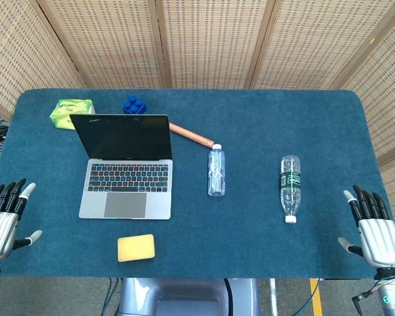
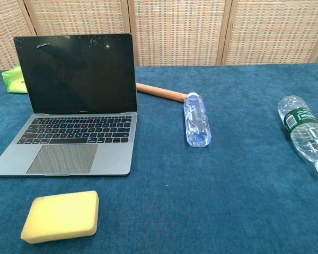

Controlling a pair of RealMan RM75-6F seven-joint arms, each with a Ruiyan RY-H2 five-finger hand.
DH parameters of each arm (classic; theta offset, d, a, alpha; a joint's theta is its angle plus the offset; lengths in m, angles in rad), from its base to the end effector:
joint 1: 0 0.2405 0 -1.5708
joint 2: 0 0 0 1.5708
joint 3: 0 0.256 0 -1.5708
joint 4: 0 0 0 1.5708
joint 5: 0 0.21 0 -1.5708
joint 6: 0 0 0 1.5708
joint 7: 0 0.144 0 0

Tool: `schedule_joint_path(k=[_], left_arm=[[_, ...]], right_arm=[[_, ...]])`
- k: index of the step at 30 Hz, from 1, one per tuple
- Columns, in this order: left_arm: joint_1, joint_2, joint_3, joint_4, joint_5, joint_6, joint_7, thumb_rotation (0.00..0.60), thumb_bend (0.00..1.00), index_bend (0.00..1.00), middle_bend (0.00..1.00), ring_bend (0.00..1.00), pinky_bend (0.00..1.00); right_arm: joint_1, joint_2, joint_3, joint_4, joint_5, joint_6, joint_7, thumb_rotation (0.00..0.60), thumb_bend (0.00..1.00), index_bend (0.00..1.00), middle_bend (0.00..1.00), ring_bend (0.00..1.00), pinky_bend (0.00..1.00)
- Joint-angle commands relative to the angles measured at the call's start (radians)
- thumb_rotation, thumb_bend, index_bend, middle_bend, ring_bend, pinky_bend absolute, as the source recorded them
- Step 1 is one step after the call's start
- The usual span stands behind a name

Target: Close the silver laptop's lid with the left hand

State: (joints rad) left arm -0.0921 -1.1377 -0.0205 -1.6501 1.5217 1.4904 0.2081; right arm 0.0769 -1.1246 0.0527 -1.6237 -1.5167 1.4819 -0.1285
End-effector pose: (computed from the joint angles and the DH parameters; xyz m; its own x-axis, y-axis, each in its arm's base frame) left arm -0.2995 0.1762 0.1452 0.5326 0.0195 0.8462 0.8460 -0.0439 -0.5314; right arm -0.3073 -0.1789 0.1553 0.4957 -0.0043 0.8685 -0.8683 -0.0206 0.4955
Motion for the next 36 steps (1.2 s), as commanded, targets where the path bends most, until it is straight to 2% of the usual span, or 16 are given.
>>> schedule_joint_path(k=[1,5,12,17,22,25,36], left_arm=[[0.013,0.065,0.019,-0.108,0.024,0.014,0.027,0.6,0.0,0.0,0.0,0.0,0.0],[-0.001,0.103,0.019,-0.175,-0.003,-0.029,0.05,0.6,0.0,0.0,0.0,0.0,0.0],[-0.033,0.125,0.0,-0.215,-0.024,-0.07,0.076,0.6,0.0,0.0,0.0,0.0,0.0],[-0.077,0.168,-0.028,-0.259,-0.057,-0.127,0.073,0.6,0.0,0.0,0.0,0.0,0.0],[-0.13,0.175,-0.06,-0.273,-0.107,-0.189,0.11,0.6,0.0,0.0,0.0,0.0,0.0],[-0.201,0.173,-0.112,-0.276,-0.182,-0.264,0.13,0.6,0.0,0.0,0.0,0.0,0.0],[-0.354,0.169,-0.208,-0.292,-0.375,-0.383,0.238,0.6,0.02,0.0,0.0,0.0,0.0]], right_arm=[[-0.018,0.103,-0.007,-0.068,-0.014,0.02,0.015,0.6,0.0,0.0,0.0,0.0,0.0],[-0.014,0.128,-0.012,-0.097,-0.013,0.003,0.013,0.6,0.0,0.0,0.0,0.0,0.0],[-0.012,0.128,-0.013,-0.101,-0.013,-0.002,0.004,0.6,0.0,0.0,0.0,0.0,0.0],[-0.011,0.128,-0.014,-0.104,-0.014,-0.004,0.003,0.6,0.0,0.0,0.0,0.0,0.0],[-0.012,0.128,-0.014,-0.105,-0.016,-0.003,0.005,0.6,0.0,0.0,0.0,0.0,0.0],[-0.011,0.127,-0.014,-0.103,-0.014,-0.007,0.006,0.6,0.0,0.0,0.0,0.0,0.0],[-0.009,0.129,-0.011,-0.102,-0.008,-0.011,0.017,0.6,0.0,0.0,0.0,0.0,0.0]])
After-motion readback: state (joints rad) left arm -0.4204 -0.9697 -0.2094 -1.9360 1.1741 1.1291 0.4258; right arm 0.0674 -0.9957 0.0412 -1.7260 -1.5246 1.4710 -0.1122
